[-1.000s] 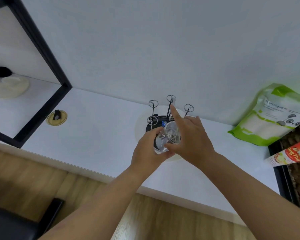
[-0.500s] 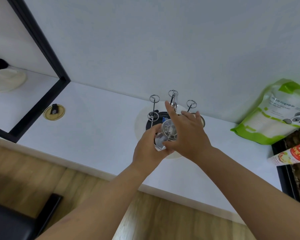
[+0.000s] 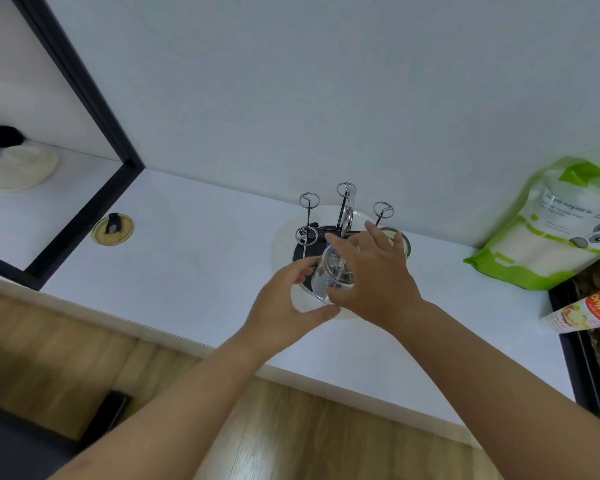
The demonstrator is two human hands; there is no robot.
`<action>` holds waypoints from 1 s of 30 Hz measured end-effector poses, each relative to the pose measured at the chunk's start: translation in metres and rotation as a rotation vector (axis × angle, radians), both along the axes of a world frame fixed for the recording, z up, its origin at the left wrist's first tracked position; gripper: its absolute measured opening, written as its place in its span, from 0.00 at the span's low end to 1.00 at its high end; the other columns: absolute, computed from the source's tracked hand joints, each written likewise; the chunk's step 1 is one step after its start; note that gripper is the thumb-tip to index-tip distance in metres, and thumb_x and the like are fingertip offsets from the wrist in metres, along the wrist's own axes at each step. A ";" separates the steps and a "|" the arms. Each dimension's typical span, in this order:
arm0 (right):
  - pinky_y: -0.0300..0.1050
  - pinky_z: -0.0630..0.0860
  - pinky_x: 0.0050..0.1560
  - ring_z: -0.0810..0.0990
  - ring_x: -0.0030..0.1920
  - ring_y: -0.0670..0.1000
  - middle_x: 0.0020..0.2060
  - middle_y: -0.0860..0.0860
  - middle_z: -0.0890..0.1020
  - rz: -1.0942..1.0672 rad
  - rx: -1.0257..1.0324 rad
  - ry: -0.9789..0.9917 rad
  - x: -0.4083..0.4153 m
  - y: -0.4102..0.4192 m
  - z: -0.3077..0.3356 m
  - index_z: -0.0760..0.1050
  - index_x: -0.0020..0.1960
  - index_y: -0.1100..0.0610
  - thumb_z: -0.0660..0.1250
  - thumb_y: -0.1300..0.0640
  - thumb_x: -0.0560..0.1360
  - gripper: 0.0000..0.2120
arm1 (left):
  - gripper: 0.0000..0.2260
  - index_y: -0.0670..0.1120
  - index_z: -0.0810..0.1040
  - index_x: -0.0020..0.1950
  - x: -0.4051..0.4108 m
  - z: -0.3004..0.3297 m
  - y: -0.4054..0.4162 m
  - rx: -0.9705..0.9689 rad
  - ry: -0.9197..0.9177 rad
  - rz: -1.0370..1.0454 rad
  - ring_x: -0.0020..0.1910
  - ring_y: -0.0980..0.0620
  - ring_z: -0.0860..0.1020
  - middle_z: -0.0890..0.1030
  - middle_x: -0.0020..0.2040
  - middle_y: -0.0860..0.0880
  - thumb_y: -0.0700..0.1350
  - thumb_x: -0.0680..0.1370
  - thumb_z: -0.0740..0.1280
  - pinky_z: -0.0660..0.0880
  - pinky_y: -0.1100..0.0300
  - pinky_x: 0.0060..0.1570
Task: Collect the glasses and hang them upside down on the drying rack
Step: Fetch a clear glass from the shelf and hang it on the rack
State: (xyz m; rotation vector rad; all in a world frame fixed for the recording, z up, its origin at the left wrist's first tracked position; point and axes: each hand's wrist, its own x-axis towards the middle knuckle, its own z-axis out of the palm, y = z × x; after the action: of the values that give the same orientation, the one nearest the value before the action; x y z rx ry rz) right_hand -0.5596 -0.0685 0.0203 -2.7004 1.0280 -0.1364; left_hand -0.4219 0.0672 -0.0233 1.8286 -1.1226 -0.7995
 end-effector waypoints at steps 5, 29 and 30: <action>0.72 0.45 0.79 0.48 0.84 0.58 0.77 0.53 0.70 0.017 0.014 -0.018 -0.004 0.004 0.003 0.60 0.82 0.41 0.73 0.33 0.71 0.45 | 0.16 0.54 0.77 0.68 0.026 0.022 0.002 -0.111 -0.021 0.122 0.60 0.60 0.78 0.79 0.61 0.58 0.46 0.80 0.72 0.76 0.51 0.62; 0.69 0.50 0.80 0.45 0.85 0.56 0.83 0.53 0.58 -0.183 0.048 -0.134 -0.038 -0.001 -0.004 0.64 0.80 0.45 0.55 0.27 0.74 0.39 | 0.17 0.49 0.77 0.74 0.027 0.032 -0.049 0.005 -0.466 -0.045 0.68 0.49 0.75 0.79 0.70 0.53 0.48 0.85 0.65 0.68 0.61 0.64; 0.70 0.50 0.80 0.45 0.85 0.56 0.83 0.54 0.58 -0.172 0.038 -0.130 -0.039 -0.003 -0.003 0.65 0.79 0.46 0.56 0.29 0.75 0.38 | 0.17 0.49 0.77 0.74 0.023 0.033 -0.047 0.004 -0.468 -0.045 0.68 0.49 0.75 0.79 0.69 0.53 0.48 0.85 0.65 0.67 0.62 0.62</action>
State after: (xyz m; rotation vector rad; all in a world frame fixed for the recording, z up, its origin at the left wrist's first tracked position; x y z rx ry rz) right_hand -0.5989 -0.0719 0.0170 -2.5286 1.2085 -0.3158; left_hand -0.3984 0.0200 0.0093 2.0587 -1.4554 -0.4022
